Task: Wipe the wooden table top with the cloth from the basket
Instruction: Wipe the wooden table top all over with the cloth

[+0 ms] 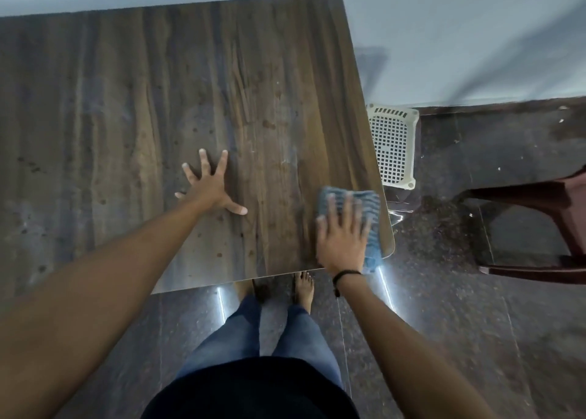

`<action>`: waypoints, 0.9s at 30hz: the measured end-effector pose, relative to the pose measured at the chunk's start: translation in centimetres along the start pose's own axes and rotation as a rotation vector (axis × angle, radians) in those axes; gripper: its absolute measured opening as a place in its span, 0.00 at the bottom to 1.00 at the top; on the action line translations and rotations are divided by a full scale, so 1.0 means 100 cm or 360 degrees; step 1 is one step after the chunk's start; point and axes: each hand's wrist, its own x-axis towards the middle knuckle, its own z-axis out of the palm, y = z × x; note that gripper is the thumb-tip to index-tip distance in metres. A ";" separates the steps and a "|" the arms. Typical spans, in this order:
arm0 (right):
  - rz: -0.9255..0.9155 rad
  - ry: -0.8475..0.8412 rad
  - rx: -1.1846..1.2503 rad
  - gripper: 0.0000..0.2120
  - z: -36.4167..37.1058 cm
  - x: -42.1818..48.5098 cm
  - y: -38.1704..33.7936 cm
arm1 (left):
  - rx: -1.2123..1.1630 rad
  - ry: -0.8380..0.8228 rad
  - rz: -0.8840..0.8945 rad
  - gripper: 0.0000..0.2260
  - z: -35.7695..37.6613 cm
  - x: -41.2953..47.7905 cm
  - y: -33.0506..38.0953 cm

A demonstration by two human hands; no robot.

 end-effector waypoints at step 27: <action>-0.0627 -0.0163 -0.0105 0.25 -0.021 0.089 -0.015 | 0.0009 -0.0053 0.0042 0.67 -0.061 0.046 -0.014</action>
